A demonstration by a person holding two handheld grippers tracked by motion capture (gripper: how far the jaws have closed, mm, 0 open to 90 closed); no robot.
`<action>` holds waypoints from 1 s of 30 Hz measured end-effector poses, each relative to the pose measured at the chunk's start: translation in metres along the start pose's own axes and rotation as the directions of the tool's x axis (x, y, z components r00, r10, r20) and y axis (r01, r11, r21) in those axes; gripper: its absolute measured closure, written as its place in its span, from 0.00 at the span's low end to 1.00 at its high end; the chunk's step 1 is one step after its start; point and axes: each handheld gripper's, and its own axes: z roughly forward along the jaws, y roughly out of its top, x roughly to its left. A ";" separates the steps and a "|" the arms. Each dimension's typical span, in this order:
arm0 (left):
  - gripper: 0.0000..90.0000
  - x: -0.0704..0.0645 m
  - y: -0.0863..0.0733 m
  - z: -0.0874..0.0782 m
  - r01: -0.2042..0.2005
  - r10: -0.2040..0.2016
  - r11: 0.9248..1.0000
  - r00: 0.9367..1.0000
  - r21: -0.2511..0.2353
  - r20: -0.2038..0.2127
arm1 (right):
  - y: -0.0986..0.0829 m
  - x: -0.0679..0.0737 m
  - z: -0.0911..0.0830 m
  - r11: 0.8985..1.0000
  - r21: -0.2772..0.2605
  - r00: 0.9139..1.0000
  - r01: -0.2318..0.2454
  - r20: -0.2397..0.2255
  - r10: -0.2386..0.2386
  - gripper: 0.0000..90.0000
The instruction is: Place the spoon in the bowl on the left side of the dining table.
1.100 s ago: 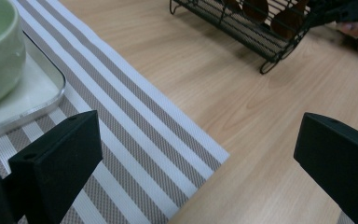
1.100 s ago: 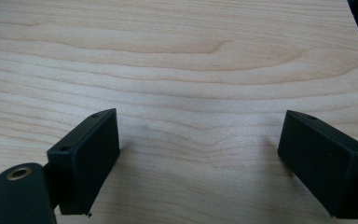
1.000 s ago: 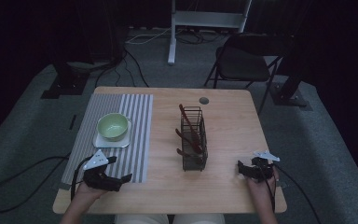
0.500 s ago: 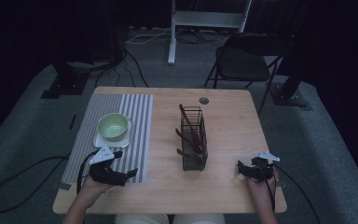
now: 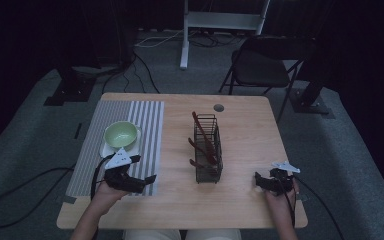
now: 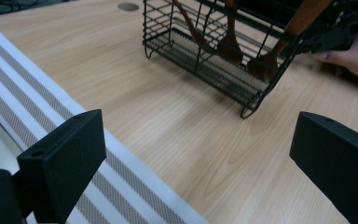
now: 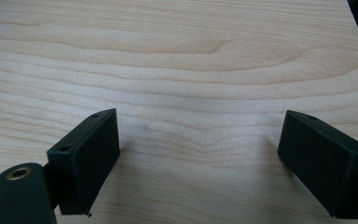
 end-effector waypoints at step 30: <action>0.16 -0.010 0.055 0.038 -0.080 0.082 0.996 0.995 -0.031 0.052 | 0.000 0.000 0.000 1.000 -0.001 1.000 0.001 0.000 -0.001 0.13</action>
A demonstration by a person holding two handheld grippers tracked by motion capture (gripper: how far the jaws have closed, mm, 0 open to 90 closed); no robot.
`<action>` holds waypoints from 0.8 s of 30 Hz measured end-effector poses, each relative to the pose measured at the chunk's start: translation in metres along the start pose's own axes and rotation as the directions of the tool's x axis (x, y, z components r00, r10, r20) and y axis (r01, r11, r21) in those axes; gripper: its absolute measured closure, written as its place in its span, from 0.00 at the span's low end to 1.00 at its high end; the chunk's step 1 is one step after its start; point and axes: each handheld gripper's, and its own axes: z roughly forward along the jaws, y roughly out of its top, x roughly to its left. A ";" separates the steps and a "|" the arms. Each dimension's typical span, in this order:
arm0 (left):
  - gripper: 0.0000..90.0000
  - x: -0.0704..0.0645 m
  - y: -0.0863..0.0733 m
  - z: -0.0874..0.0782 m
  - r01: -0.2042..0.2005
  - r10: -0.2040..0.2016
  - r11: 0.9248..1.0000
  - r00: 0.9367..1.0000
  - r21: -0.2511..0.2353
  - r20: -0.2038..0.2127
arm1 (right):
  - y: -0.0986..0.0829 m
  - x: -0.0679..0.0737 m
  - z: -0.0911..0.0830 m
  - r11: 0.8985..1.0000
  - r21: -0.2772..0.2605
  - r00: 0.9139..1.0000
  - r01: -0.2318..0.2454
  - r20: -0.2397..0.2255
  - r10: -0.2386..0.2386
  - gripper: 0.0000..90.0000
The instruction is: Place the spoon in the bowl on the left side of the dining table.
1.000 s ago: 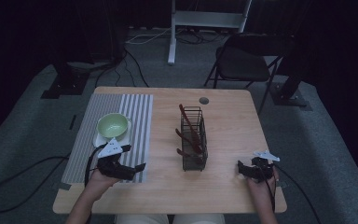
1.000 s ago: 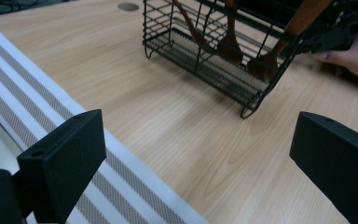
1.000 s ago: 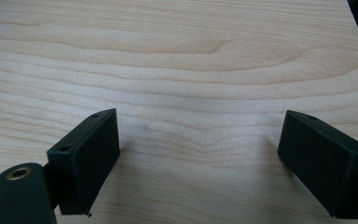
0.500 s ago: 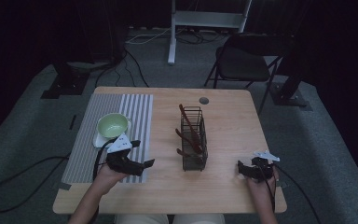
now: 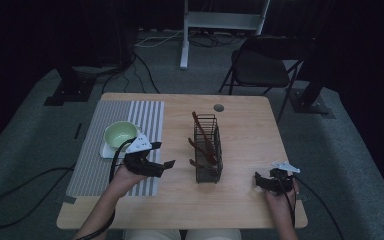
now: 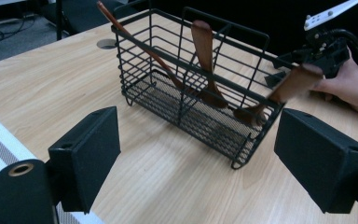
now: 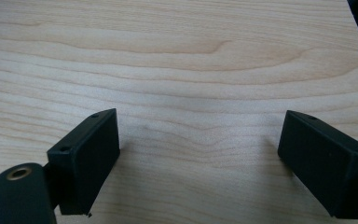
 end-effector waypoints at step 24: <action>0.39 -0.006 0.027 0.042 -0.006 0.007 1.000 0.999 -0.030 0.032 | 0.000 0.000 0.000 1.000 -0.001 1.000 0.003 -0.001 -0.003 0.13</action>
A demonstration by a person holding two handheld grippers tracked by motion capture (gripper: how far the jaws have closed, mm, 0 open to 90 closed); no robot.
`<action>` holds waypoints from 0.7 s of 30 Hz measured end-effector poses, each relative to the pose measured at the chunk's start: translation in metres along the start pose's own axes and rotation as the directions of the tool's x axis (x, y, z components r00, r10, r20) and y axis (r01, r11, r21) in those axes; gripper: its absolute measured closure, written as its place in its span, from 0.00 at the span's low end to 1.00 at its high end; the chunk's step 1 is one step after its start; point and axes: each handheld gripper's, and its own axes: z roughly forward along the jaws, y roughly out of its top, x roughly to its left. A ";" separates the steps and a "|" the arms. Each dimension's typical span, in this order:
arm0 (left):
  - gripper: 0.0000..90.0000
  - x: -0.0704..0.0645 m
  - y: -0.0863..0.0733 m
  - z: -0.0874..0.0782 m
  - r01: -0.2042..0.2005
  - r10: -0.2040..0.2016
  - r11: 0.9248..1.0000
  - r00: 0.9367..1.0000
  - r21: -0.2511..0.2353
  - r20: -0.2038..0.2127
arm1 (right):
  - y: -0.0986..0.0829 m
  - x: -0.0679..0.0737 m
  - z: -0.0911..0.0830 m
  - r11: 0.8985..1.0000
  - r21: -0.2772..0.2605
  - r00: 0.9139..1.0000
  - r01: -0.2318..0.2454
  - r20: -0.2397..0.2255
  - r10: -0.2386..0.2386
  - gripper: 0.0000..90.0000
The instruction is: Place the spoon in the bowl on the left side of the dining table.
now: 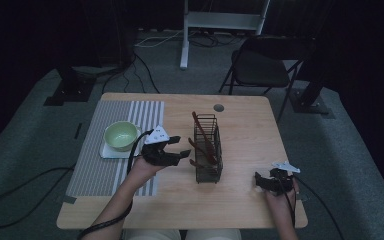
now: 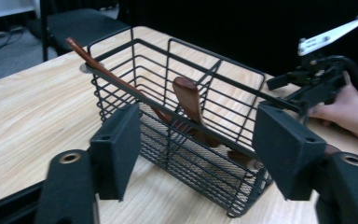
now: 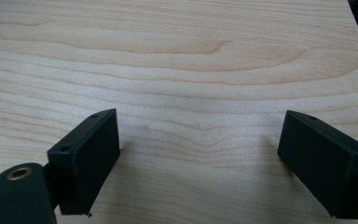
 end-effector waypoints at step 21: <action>0.89 -0.004 0.009 0.022 -0.041 0.041 0.999 0.999 0.004 0.002 | 0.000 0.000 0.000 1.000 0.000 1.000 0.001 -0.001 -0.001 0.13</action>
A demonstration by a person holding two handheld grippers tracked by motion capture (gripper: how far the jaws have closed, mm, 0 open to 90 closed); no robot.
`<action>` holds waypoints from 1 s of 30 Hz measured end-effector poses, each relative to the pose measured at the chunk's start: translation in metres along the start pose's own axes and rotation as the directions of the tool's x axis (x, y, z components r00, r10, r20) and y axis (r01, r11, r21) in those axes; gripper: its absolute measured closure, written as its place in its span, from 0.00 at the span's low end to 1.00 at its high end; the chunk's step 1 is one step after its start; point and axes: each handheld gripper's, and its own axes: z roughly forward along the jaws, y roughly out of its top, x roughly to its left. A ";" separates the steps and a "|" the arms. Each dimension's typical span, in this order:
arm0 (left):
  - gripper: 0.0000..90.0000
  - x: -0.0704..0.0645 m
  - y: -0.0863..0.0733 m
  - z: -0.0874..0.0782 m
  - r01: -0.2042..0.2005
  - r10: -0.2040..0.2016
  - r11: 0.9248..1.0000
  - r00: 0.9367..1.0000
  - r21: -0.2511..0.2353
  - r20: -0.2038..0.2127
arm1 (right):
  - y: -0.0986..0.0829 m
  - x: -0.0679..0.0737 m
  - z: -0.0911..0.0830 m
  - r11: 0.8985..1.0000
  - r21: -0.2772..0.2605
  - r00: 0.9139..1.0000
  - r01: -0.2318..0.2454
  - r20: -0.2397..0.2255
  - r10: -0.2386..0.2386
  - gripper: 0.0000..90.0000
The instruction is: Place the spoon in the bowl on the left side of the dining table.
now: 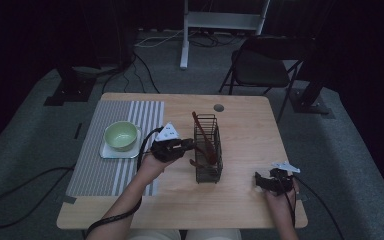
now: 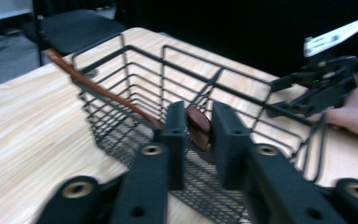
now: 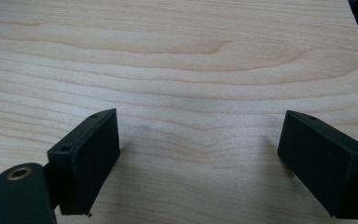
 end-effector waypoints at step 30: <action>0.93 -0.005 0.029 -0.028 -0.031 0.032 0.996 0.999 -0.086 0.012 | 0.000 0.000 0.000 1.000 -0.001 1.000 0.001 0.000 -0.001 0.13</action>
